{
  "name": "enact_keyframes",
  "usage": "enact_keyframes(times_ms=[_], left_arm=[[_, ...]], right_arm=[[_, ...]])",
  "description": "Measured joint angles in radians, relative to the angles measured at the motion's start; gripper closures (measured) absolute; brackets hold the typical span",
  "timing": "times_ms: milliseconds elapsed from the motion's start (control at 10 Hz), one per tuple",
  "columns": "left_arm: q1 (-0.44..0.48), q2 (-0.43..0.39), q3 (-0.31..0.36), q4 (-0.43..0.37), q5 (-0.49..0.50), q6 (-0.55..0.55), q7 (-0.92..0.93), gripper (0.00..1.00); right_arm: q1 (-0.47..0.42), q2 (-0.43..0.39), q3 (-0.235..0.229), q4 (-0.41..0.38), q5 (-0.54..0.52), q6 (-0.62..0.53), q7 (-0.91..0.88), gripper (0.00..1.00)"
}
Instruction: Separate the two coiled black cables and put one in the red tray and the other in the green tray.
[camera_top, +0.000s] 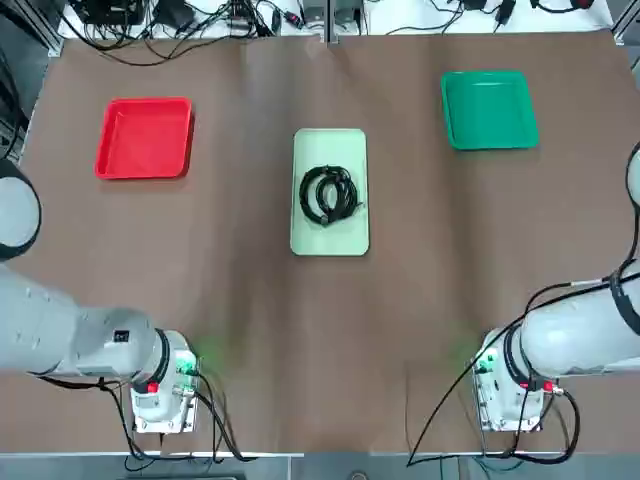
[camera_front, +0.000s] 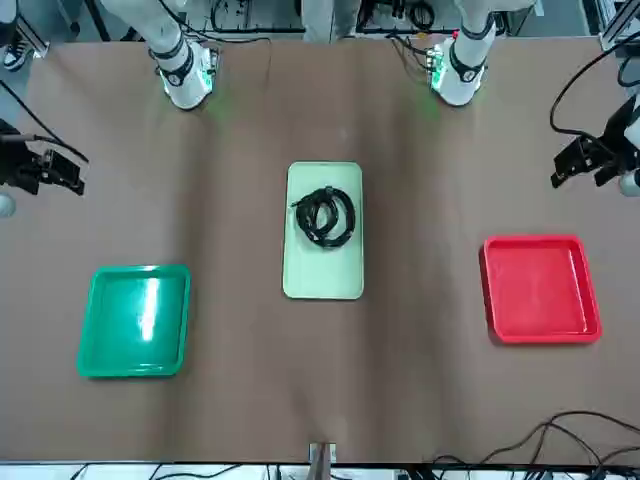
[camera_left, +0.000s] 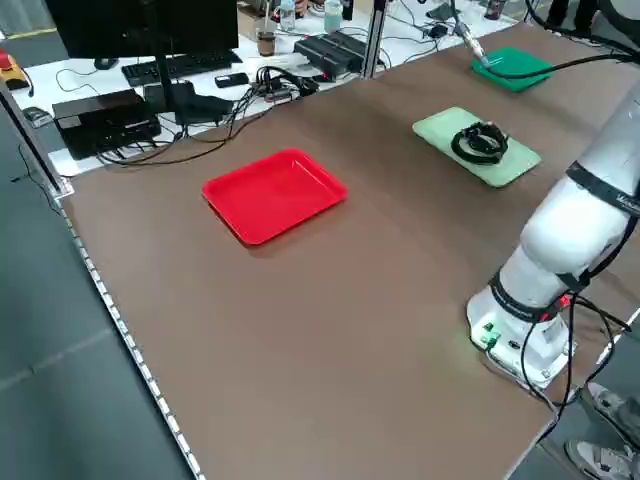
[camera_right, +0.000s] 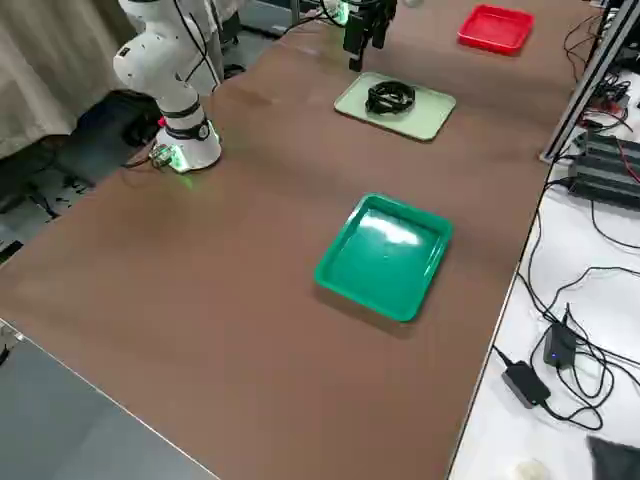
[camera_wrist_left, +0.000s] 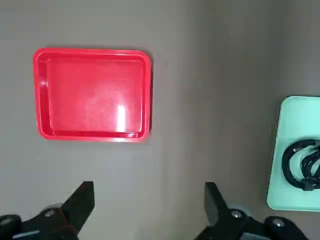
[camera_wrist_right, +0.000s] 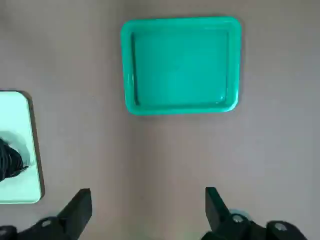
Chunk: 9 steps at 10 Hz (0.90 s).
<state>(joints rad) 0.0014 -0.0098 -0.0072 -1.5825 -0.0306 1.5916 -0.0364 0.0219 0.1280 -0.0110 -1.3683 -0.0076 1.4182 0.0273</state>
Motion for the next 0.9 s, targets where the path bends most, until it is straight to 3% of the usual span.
enact_keyframes(times_ms=[500, 900], left_arm=[[-0.003, 0.0, -0.01, 0.026, 0.0, -0.016, 0.044, 0.02], [-0.016, 0.044, -0.19, -0.006, 0.0, -0.051, -0.043, 0.02]], right_arm=[[-0.007, 0.0, -0.007, 0.0, 0.003, -0.008, 0.0, 0.0], [-0.019, 0.0, -0.011, 0.0, 0.036, -0.01, 0.001, 0.0]])
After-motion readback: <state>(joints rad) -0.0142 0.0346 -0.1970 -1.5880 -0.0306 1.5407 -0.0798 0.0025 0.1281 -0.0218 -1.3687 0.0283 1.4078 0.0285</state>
